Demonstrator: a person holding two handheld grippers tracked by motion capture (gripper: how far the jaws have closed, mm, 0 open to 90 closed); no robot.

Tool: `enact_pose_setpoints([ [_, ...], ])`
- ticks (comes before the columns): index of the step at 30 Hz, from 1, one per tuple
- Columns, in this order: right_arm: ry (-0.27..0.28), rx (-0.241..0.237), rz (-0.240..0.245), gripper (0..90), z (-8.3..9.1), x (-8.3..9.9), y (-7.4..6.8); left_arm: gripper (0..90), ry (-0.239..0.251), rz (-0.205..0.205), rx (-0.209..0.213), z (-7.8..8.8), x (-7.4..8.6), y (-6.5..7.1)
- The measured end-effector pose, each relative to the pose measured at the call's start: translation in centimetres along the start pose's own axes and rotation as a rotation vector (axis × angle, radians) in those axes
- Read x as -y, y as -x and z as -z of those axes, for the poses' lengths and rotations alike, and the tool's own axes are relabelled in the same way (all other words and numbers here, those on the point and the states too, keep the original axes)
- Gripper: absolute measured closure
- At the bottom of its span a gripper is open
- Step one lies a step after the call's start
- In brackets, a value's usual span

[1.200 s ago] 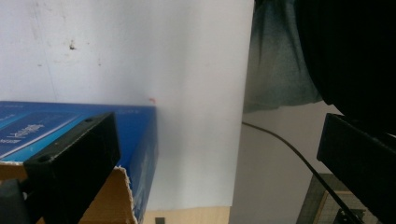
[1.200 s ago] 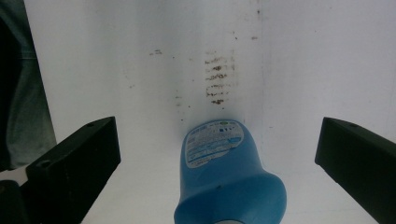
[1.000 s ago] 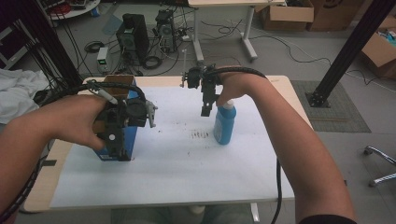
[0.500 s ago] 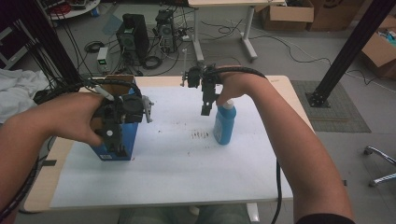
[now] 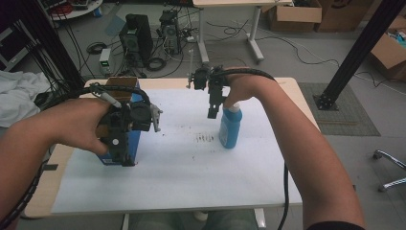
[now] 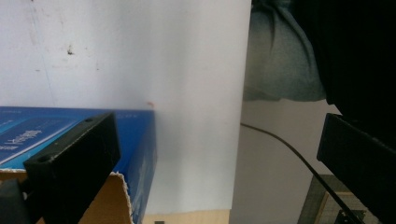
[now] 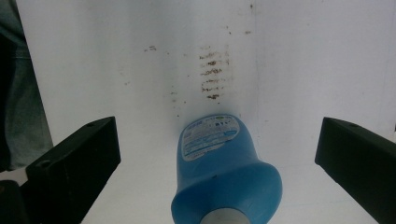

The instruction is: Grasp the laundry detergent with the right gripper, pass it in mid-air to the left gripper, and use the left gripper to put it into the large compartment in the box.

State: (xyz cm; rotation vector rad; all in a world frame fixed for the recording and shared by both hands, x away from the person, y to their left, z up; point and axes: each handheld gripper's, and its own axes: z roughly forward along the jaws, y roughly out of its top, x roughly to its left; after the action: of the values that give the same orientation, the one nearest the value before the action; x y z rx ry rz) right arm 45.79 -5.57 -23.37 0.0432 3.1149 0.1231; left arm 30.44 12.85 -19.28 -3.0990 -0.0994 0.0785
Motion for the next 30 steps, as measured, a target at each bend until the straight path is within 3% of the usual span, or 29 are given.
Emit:
enact_pose_setpoints([
  [8,-0.006,-0.012,-0.002,0.0,-1.1,-0.1,0.1,0.1,0.006,0.006,0.004,-0.6,0.1,-0.2],
  [18,0.131,0.043,-0.04,0.0,-0.1,0.1,-0.1,0.1,0.017,-0.013,-0.01,-0.4,-0.3,0.1],
  [19,0.156,0.05,-0.05,0.0,0.1,0.3,-0.1,0.1,0.017,-0.012,-0.011,-0.5,-0.3,0.1],
  [22,0.316,0.094,-0.117,0.0,1.5,1.8,0.2,0.1,0.014,-0.014,-0.006,-0.7,-0.2,0.2],
  [23,0.316,0.094,-0.117,0.0,1.5,1.8,0.2,0.1,0.013,-0.015,-0.005,-0.8,-0.1,0.2],
  [24,0.42,0.117,-0.16,0.0,2.3,2.7,0.4,0.1,0.014,-0.015,-0.003,-0.9,0.0,0.2],
  [25,0.47,0.149,-0.186,0.0,2.7,3.3,0.5,0.1,0.014,-0.015,-0.003,-0.9,0.0,0.2],
  [26,0.47,0.149,-0.186,0.0,2.7,3.3,0.5,0.1,0.015,-0.015,-0.004,-0.9,0.1,0.2],
  [30,0.66,0.23,-0.298,0.0,3.9,5.7,0.6,0.1,0.015,-0.013,-0.015,-1.0,0.3,0.2],
])
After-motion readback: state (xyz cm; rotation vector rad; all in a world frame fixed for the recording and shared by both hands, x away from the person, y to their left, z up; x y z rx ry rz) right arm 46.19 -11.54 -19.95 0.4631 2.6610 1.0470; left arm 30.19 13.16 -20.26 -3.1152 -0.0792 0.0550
